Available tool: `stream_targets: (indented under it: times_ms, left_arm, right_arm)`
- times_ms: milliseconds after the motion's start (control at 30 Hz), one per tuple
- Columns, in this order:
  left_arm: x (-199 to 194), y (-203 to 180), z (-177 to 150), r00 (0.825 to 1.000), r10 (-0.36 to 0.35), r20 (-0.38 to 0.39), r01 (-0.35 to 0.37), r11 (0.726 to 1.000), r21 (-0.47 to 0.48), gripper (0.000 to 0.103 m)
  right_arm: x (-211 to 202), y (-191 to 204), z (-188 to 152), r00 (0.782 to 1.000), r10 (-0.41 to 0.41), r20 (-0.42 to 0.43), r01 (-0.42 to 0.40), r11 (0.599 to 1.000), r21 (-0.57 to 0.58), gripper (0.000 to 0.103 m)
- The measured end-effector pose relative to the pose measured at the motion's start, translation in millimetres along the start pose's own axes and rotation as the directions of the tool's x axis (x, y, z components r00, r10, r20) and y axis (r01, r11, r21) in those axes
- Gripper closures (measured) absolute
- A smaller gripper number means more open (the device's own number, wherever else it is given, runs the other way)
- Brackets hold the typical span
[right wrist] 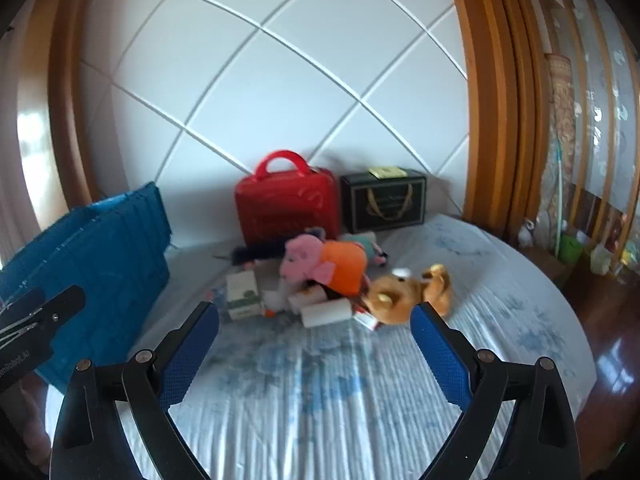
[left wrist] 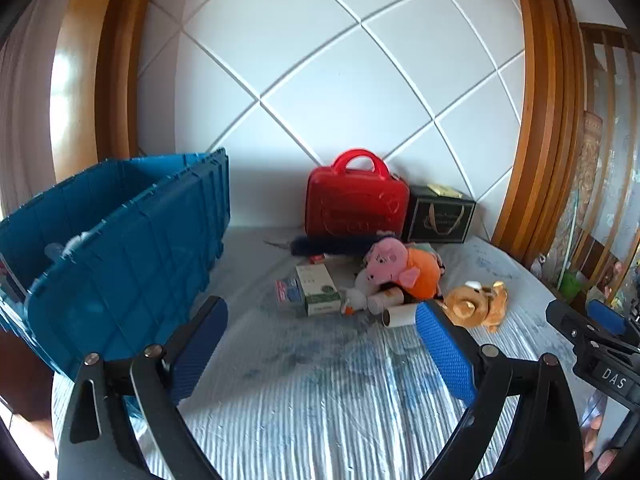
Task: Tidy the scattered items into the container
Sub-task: 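Move both tools back toward the brown bear plush on the bed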
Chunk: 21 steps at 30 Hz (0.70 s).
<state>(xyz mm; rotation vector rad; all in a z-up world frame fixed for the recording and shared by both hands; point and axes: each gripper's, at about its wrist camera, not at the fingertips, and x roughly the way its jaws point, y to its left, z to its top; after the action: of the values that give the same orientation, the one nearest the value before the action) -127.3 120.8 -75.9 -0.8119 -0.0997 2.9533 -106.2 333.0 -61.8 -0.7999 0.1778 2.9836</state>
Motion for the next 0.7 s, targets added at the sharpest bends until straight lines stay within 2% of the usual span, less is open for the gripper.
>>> stream_targets:
  times_ms: [100,233,367,533,700]
  left_arm:
    - [28.6,-26.1,-13.1,0.997,0.016,-0.074,-0.013,0.999,0.033,0.007]
    - [66.2,-51.3,-28.1,0.988,0.02,-0.151,-0.008,0.997,0.078,0.007]
    - [103.2,-64.5,-34.5,0.98,-0.006,-0.199,0.023,0.997,0.08,0.007]
    - [156.0,-77.0,-39.3,0.969,-0.051,-0.243,0.074,0.993,0.088,0.007]
    - [198.1,-90.8,-43.2,0.944,-0.073,-0.321,0.101,0.992,0.072,0.007]
  right_arm:
    - [26.1,-37.7,-13.7,0.997,0.0,-0.081,0.003,0.999,0.035,0.006]
    - [54.0,-68.9,-28.3,0.991,0.0,-0.137,0.013,0.996,0.093,0.005]
    - [85.2,-82.9,-33.7,0.979,-0.013,-0.203,0.036,0.994,0.107,0.006]
    - [118.0,-95.2,-31.9,0.966,-0.07,-0.247,0.095,0.991,0.093,0.006]
    - [145.3,-108.8,-29.4,0.954,-0.092,-0.286,0.122,0.988,0.091,0.006]
